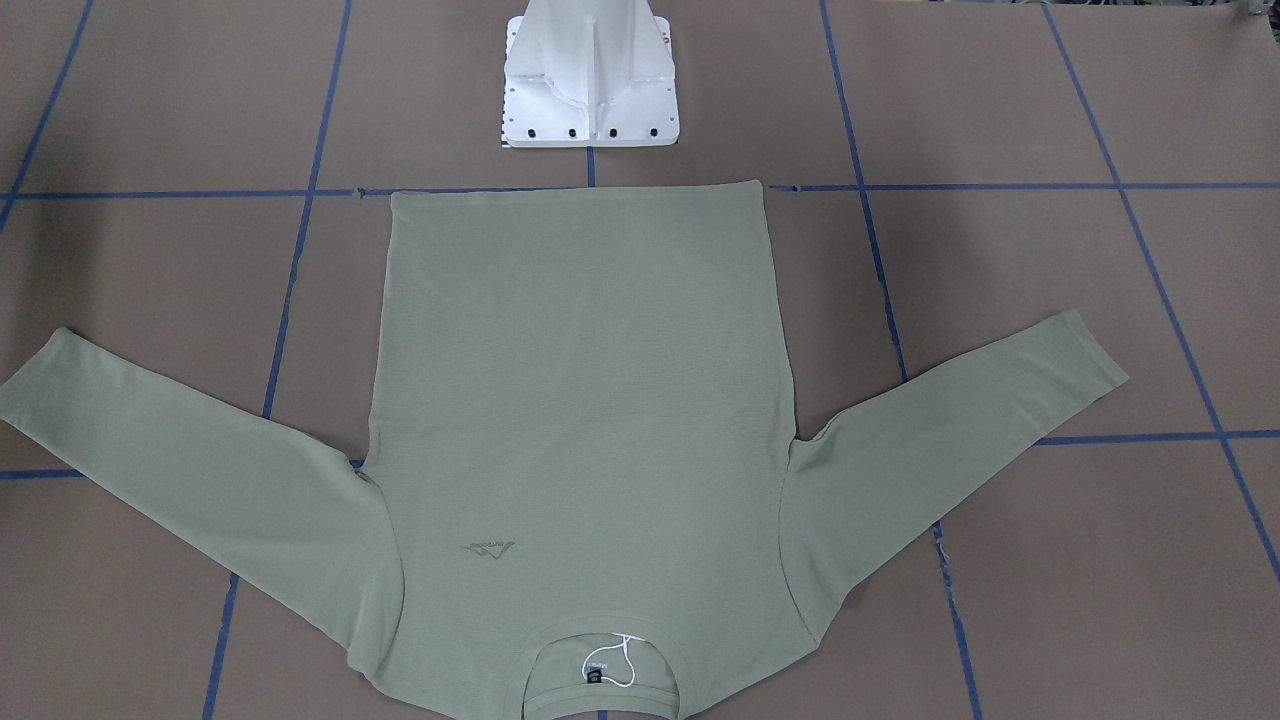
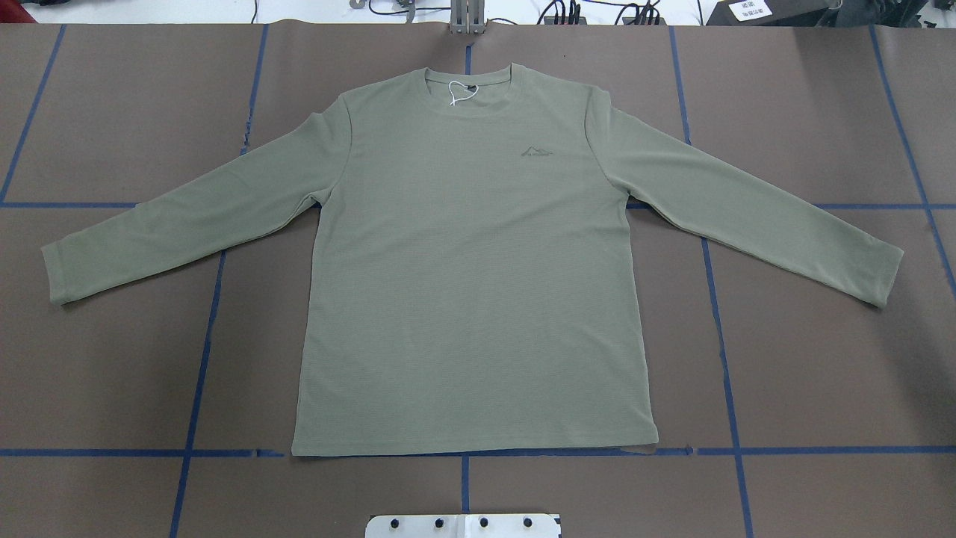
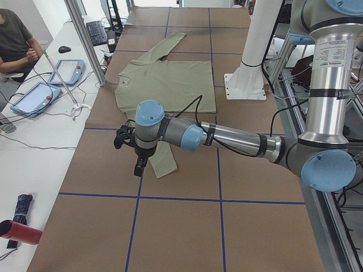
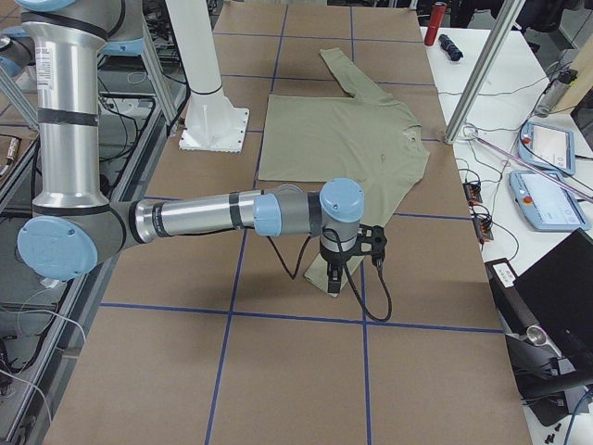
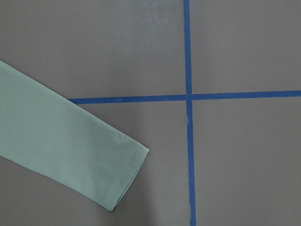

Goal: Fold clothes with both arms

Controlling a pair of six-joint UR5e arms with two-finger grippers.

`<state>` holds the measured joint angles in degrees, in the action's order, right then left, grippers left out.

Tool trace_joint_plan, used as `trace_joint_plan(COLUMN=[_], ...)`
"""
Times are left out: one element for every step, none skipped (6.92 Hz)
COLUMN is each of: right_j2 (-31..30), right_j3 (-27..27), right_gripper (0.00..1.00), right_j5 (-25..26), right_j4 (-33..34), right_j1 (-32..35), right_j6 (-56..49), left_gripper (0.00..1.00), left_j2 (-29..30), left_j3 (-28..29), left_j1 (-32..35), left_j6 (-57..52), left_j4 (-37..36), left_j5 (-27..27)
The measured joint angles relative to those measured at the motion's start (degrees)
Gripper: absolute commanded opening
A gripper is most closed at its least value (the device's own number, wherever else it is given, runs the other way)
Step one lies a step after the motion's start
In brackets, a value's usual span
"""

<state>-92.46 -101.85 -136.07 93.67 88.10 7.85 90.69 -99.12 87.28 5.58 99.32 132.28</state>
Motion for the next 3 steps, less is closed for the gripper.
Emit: trace_joint_plan(right_j2=[-0.2, -0.5, -0.8], right_j3=[0.4, 0.9, 1.4], right_gripper=[1.0, 1.0, 1.0], right_j5=[0.0, -0.1, -1.1], right_j4=[-0.1, -0.2, -0.3], right_j1=[0.0, 0.0, -0.1], right_j6=[0.0, 0.0, -0.1], left_gripper=[1.0, 1.0, 1.0], left_j2=[0.1, 0.0, -0.1], left_j3=[1.5, 2.7, 3.2], left_j1=[-0.7, -1.0, -1.1], left_j6=[0.0, 0.2, 0.4], left_j4=[1.6, 4.4, 5.7], left_j5=[0.1, 1.1, 2.1])
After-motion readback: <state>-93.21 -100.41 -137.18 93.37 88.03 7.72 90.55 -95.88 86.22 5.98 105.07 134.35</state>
